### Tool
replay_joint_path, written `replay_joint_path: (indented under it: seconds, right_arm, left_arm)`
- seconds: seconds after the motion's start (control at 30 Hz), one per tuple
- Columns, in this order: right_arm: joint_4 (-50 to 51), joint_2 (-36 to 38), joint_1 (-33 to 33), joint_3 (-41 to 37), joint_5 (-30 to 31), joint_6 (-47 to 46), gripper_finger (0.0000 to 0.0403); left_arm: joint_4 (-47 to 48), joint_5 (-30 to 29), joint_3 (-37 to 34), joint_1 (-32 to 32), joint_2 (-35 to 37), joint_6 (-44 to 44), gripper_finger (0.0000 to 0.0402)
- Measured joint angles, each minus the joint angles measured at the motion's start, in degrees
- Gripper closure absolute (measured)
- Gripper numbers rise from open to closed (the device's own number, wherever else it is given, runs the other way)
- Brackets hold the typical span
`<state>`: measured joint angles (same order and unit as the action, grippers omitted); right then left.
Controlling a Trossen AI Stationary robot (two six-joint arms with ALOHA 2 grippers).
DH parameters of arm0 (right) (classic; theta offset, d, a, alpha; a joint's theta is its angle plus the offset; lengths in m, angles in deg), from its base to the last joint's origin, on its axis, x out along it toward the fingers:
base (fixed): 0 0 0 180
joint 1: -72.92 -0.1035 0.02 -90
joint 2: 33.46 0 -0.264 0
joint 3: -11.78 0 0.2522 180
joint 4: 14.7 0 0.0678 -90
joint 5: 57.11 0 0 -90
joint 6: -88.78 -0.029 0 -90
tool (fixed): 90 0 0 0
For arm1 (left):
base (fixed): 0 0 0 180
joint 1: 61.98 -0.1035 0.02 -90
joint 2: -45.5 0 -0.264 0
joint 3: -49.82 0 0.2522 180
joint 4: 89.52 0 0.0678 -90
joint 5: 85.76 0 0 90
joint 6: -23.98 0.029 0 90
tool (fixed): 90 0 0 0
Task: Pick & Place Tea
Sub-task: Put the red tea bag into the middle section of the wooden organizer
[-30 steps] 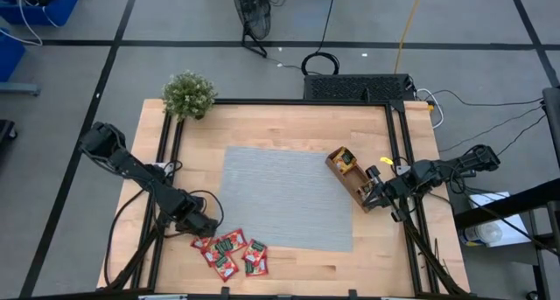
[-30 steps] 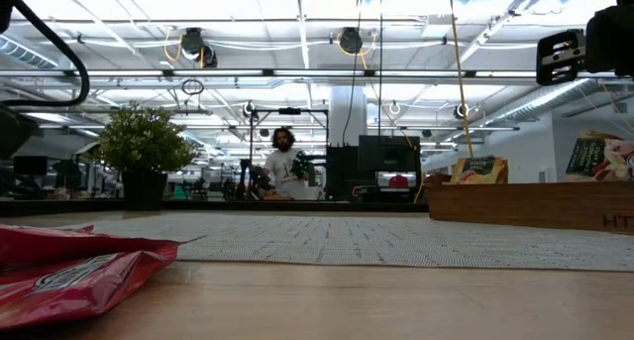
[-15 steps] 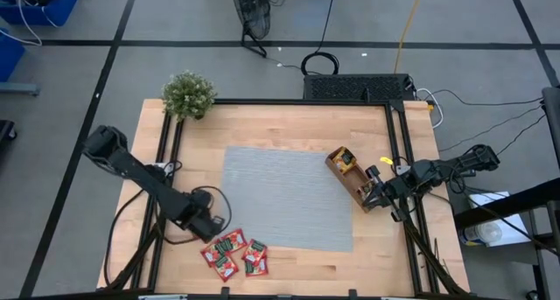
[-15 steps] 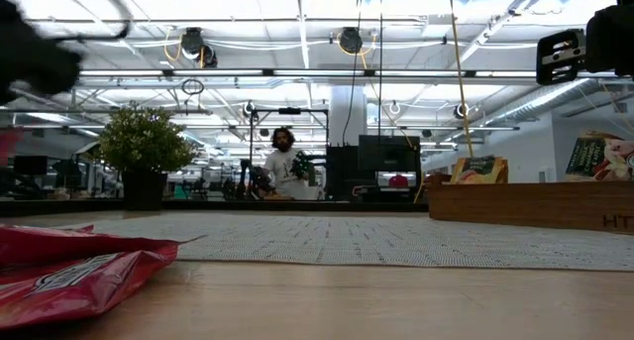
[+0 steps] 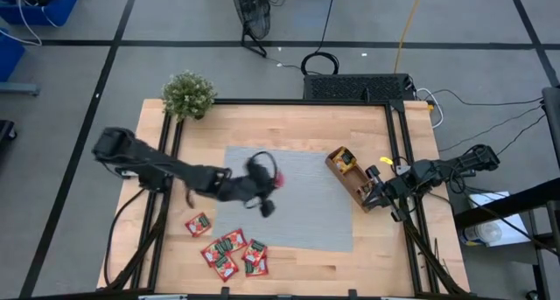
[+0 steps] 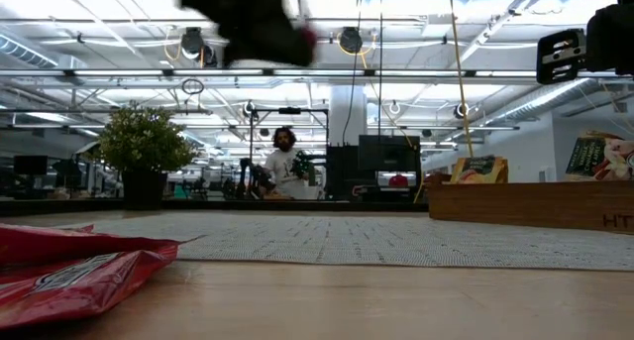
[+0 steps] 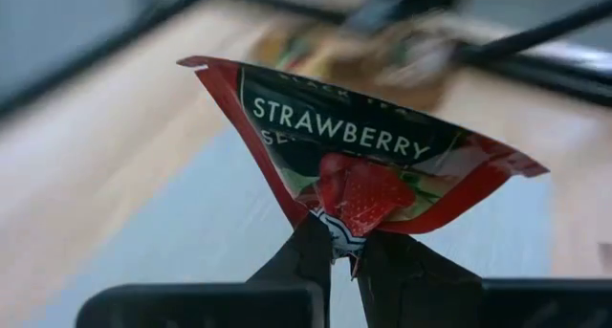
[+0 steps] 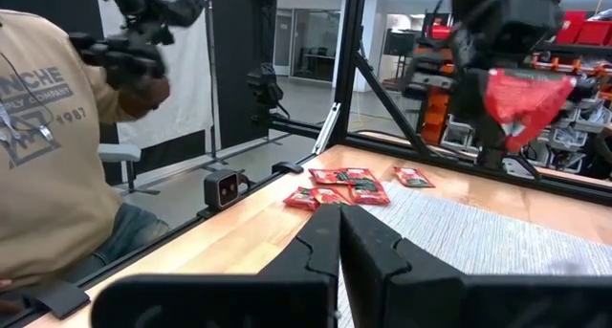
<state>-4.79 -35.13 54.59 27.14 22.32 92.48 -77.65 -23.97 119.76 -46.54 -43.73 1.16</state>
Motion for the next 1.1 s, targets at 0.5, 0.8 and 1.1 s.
replay_joint_path:
  seconds: [0.5,0.8,1.1]
  right_arm:
    - [-0.59,-0.04,0.00,0.00,-0.01,0.02,0.0403]
    - [-0.61,-0.09,0.02,0.00,-0.01,0.00,0.0403]
    - [-0.63,-0.09,0.02,0.00,0.01,0.02,0.0403]
  left_arm:
    - [-34.80,23.82,16.55,-15.22,-32.69,18.64,0.0382]
    - [-20.78,23.31,39.77,-14.29,-46.12,22.87,0.0381]
    - [-22.07,23.06,42.10,-15.32,-46.47,22.28,0.0380]
